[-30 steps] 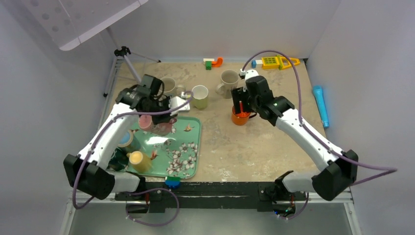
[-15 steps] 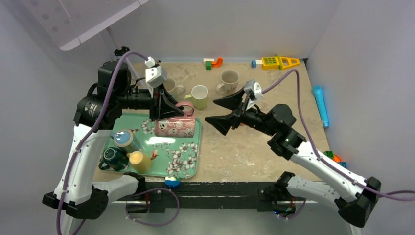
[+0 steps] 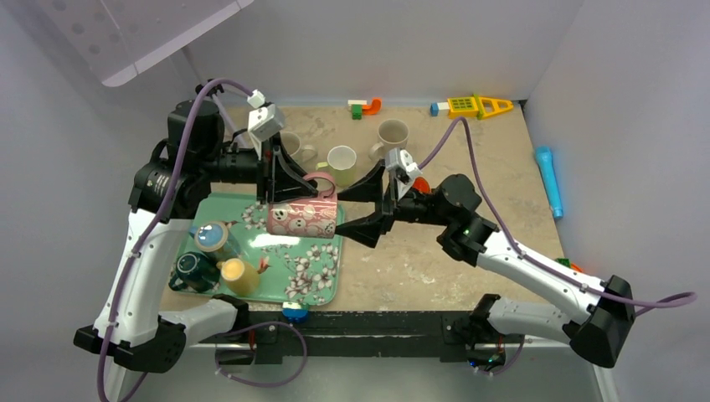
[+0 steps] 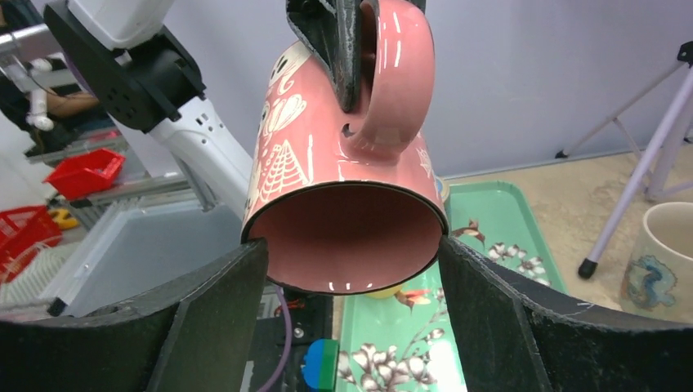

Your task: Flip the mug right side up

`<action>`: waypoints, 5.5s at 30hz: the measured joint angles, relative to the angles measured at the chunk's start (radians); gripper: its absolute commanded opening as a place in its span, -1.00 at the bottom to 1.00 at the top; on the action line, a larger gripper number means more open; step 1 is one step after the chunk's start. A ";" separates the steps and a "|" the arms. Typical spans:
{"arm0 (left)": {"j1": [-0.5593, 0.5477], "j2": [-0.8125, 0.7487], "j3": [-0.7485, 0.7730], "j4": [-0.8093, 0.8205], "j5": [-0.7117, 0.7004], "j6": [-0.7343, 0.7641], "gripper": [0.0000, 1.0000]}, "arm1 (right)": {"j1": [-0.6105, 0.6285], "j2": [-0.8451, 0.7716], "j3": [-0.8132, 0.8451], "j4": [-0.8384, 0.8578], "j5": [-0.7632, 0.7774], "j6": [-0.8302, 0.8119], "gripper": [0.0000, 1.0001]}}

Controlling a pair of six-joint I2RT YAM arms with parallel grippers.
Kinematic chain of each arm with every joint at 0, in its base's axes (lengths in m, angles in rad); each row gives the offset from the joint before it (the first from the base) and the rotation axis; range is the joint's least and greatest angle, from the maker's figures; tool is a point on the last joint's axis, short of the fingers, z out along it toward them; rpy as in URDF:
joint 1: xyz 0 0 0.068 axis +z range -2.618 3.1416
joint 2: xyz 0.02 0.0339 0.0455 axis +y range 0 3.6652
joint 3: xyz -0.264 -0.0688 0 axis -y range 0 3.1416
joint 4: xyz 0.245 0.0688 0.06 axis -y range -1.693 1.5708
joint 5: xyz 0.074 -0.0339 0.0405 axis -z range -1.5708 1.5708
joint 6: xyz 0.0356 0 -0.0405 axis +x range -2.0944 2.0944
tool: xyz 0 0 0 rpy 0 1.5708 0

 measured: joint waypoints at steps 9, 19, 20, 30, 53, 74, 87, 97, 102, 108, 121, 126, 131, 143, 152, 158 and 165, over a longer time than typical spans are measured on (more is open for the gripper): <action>0.000 -0.004 0.005 -0.033 -0.029 0.087 -1.00 | 0.012 -0.126 0.060 -0.281 0.044 -0.209 0.81; 0.000 -0.008 0.005 -0.050 -0.044 0.121 -1.00 | 0.018 0.038 0.060 -0.093 -0.033 -0.091 0.62; 0.000 -0.010 0.005 -0.051 -0.047 0.126 -1.00 | 0.018 0.063 0.060 -0.074 -0.039 -0.067 0.51; 0.005 -0.044 -0.047 0.019 -0.066 0.163 -0.90 | 0.010 0.140 0.085 0.043 -0.109 0.153 -1.00; 0.009 0.072 -0.230 -0.459 -0.949 0.647 0.92 | 0.030 0.661 0.555 -1.215 0.887 -0.111 -1.00; 0.283 0.354 -0.311 -0.403 -1.180 0.719 1.00 | 0.030 0.746 0.686 -1.312 1.003 -0.151 0.25; 0.599 0.372 -0.288 -0.421 -1.102 0.790 0.98 | 0.030 0.674 0.684 -1.294 1.009 -0.166 0.27; 0.762 0.535 -0.107 -0.348 -0.969 0.676 0.61 | 0.030 0.675 0.655 -1.288 1.013 -0.164 0.24; 0.760 0.513 -0.205 -0.254 -0.920 0.523 0.54 | 0.033 0.679 0.642 -1.287 1.019 -0.161 0.23; 0.774 0.516 -0.228 -0.234 -0.949 0.509 0.67 | 0.037 0.679 0.613 -1.277 1.020 -0.162 0.23; 0.830 0.539 -0.241 -0.200 -1.009 0.592 0.66 | 0.043 0.690 0.567 -1.220 1.046 -0.175 0.22; 0.846 0.468 -0.230 -0.219 -0.987 0.784 0.65 | 0.043 0.690 0.563 -1.215 1.046 -0.180 0.23; 0.846 0.393 -0.290 -0.216 -0.977 1.055 0.60 | 0.043 0.692 0.562 -1.215 1.046 -0.181 0.22; 0.837 0.424 -0.431 -0.233 -0.966 1.572 0.61 | 0.044 0.693 0.529 -1.211 1.045 -0.175 0.23; 0.816 0.418 -0.510 -0.245 -0.923 1.663 0.57 | 0.045 0.694 0.529 -1.211 1.045 -0.175 0.23; 0.718 0.341 -0.539 -0.248 -0.813 1.651 0.55 | 0.045 0.694 0.529 -1.211 1.045 -0.175 0.23; 0.550 0.291 -0.558 -0.271 -0.701 1.575 0.55 | 0.045 0.694 0.528 -1.210 1.046 -0.172 0.24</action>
